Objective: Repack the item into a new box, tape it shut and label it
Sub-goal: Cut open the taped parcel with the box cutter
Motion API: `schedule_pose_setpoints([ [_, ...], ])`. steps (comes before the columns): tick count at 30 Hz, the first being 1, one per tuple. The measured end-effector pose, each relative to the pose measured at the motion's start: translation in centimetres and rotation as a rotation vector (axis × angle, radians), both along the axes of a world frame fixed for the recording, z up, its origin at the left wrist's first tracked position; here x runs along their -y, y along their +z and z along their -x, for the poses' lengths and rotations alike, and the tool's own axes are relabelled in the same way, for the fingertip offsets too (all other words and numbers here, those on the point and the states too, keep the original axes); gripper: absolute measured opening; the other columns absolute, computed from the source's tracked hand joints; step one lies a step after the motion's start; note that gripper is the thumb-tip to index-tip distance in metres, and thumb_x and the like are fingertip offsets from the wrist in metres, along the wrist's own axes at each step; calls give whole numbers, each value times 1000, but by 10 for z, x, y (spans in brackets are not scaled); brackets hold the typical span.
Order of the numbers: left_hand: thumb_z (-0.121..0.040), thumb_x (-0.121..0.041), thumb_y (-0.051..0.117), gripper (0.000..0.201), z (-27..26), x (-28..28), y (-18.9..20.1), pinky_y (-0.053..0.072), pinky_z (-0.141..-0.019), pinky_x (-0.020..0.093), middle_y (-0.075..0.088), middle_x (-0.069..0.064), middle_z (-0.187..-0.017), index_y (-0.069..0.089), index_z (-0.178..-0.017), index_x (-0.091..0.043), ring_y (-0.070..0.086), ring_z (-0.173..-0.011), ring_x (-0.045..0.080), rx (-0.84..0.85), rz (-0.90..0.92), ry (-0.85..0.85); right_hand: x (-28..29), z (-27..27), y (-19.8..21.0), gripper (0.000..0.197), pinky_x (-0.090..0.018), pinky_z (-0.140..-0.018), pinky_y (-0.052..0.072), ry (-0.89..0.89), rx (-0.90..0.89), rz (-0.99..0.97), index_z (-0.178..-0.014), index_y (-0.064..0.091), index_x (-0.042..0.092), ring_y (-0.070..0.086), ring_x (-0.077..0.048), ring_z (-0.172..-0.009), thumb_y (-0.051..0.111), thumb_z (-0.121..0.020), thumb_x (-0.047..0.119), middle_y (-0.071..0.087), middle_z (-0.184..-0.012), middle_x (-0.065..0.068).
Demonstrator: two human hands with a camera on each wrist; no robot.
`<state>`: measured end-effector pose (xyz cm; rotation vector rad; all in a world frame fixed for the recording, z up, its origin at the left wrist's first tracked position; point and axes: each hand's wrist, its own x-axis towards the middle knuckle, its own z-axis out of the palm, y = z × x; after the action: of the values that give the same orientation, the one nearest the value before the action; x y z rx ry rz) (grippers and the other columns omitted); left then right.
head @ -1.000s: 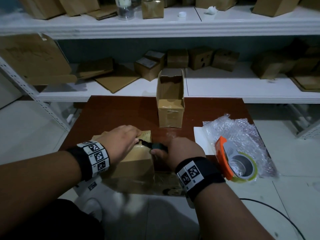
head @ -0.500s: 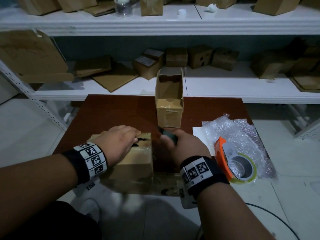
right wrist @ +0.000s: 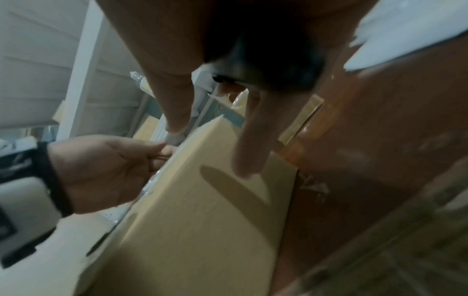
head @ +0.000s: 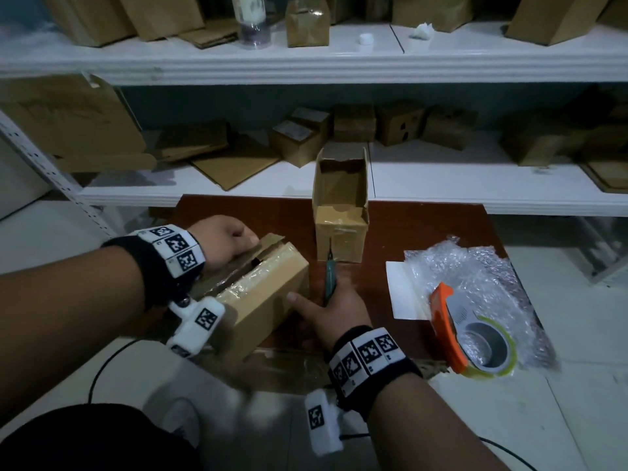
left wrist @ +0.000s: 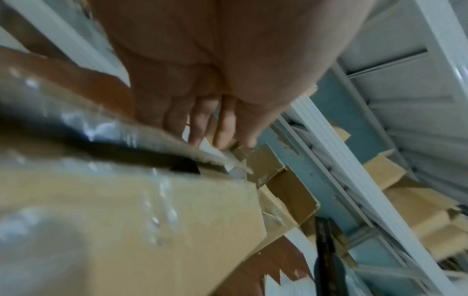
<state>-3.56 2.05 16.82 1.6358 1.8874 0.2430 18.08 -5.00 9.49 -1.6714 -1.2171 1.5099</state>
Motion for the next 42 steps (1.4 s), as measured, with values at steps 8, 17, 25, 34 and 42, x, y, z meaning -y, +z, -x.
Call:
schedule_pose_setpoints([
  [8,-58,-60,83,94,27,38,-2,41,-103,29,41,-20,-142,33,-137,-63,49,-122,4,35,290,-292,-3,14,2,27,-46,-75,64,-52,-273,-18,-99,54,20,69,-29,-103,77,-86,26,66,-115,-12],
  [17,-74,-57,77,101,20,38,-34,37,-111,32,34,-5,-158,15,-153,-48,43,-137,20,-52,108,-31,-12,4,16,21,-51,-70,63,-149,-249,-13,-105,54,7,72,-32,-88,59,-100,27,68,-104,-18],
  [25,-80,-59,70,98,15,9,-43,38,-112,37,30,6,-161,8,-155,-44,42,-139,29,-20,66,51,-19,-19,17,20,-36,-73,52,-154,18,-15,-99,64,17,67,-23,-82,57,-98,36,69,-92,-9],
  [34,-79,-56,73,105,2,-20,-44,37,-110,49,24,18,-156,13,-157,-21,38,-138,38,-147,-93,255,-20,-37,22,25,-16,-46,41,-130,74,-98,-102,67,14,60,-12,-69,45,-105,25,67,-87,-9],
  [42,-87,-75,41,89,3,-27,-41,3,-117,63,-6,8,-167,15,-156,-26,-8,-152,32,-389,-54,55,-22,-41,16,10,-27,-55,53,-183,43,-44,-105,59,18,68,-20,-70,51,-100,21,71,-89,-8],
])
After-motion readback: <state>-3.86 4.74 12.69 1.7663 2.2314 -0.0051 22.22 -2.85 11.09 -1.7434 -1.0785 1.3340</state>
